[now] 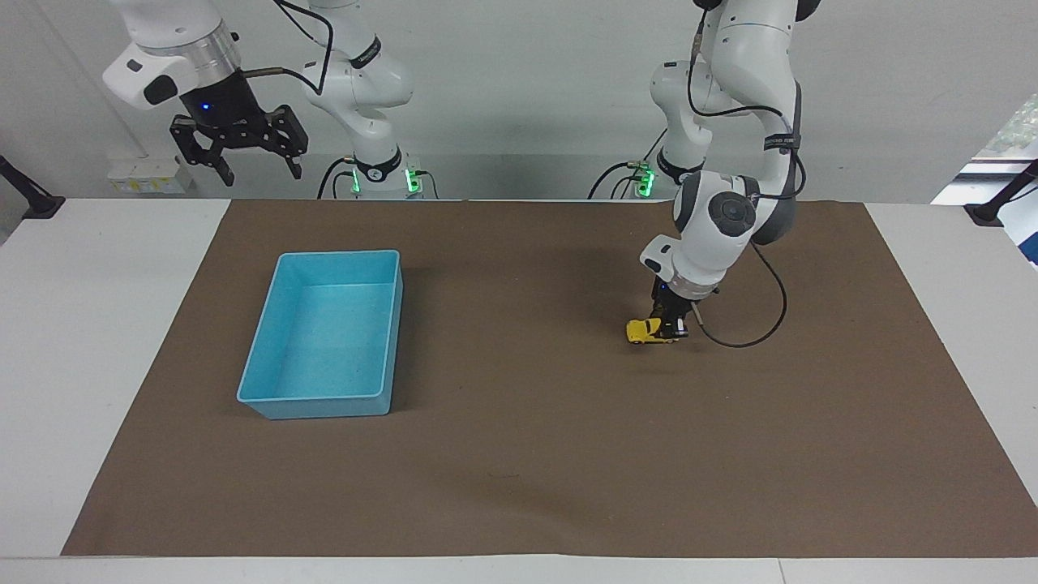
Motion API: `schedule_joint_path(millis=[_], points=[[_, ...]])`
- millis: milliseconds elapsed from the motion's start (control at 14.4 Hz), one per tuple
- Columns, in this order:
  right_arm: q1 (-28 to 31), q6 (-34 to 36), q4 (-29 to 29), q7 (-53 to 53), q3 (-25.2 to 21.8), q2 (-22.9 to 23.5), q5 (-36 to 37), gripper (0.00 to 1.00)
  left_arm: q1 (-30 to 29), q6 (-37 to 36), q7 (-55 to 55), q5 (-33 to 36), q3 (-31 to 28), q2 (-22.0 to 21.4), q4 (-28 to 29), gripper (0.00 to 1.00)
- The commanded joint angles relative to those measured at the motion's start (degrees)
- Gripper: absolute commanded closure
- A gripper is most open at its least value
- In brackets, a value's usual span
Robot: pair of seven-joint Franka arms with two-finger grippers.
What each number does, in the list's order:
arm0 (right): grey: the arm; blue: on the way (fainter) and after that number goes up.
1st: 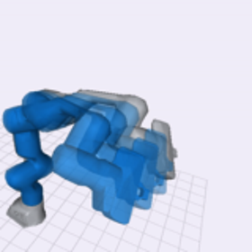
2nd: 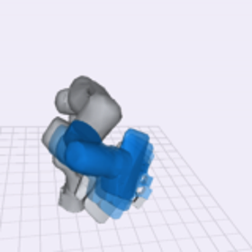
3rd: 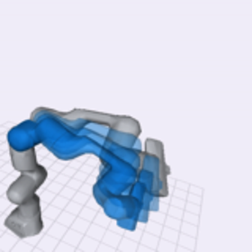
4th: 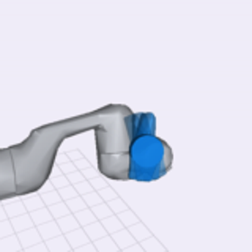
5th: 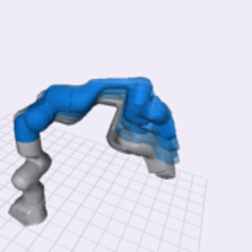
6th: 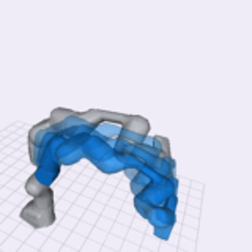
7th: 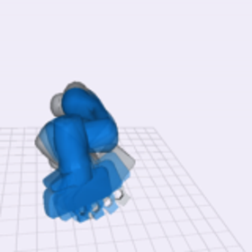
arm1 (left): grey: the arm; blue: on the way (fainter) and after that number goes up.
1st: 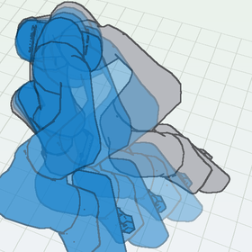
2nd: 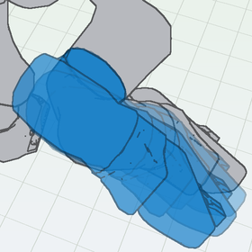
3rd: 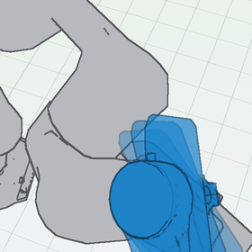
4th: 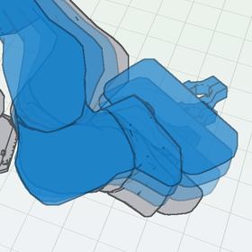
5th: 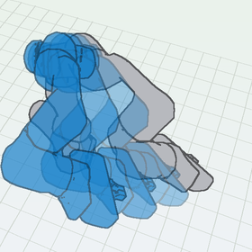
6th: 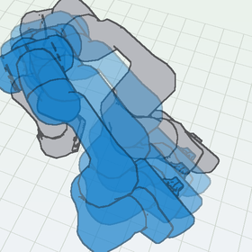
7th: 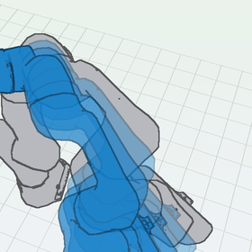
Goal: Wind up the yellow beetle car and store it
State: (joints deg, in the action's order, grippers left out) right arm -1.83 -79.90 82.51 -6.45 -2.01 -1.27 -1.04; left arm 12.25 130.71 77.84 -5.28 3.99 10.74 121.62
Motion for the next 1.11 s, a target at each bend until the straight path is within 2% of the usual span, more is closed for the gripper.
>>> schedule_joint_path(millis=[0,70,139,209,348,627,905,1044], points=[[0.1,-1.4,2.0,-1.1,-0.1,-1.5,-1.0,0.00,-2.2,3.5,3.6,1.3,-0.3,2.9,0.8,1.00],[0.2,-1.4,2.0,-1.2,-0.1,-1.5,-1.0,0.00,-2.8,3.2,3.1,1.3,-0.3,2.5,0.4,0.77],[0.1,-1.4,2.0,-1.2,-0.1,-1.5,-1.0,0.00,-2.6,-0.1,3.0,1.3,-0.3,1.8,-0.3,0.05],[0.2,-1.4,2.0,-1.2,-0.1,-1.5,-1.0,0.00,-2.1,-4.8,3.4,1.3,-0.3,0.7,-2.3,0.00],[0.1,-1.5,2.0,-1.1,-0.1,-1.5,-1.0,0.00,-2.3,-12.6,3.0,1.3,-0.1,-0.7,-7.3,0.00],[0.2,-1.8,2.0,-1.3,-0.1,-1.5,-1.0,0.00,-2.8,-14.6,-1.3,1.3,-0.4,-3.5,-10.3,0.00],[0.0,-1.7,2.1,-1.6,0.4,-1.6,-1.1,0.00,-5.4,-14.6,-23.4,1.3,-1.1,-6.5,-11.2,0.00],[-0.5,-1.7,2.2,-4.2,0.8,-1.6,-1.1,0.00,-6.7,-15.3,-34.6,1.3,-1.1,-6.7,-12.9,0.00]])
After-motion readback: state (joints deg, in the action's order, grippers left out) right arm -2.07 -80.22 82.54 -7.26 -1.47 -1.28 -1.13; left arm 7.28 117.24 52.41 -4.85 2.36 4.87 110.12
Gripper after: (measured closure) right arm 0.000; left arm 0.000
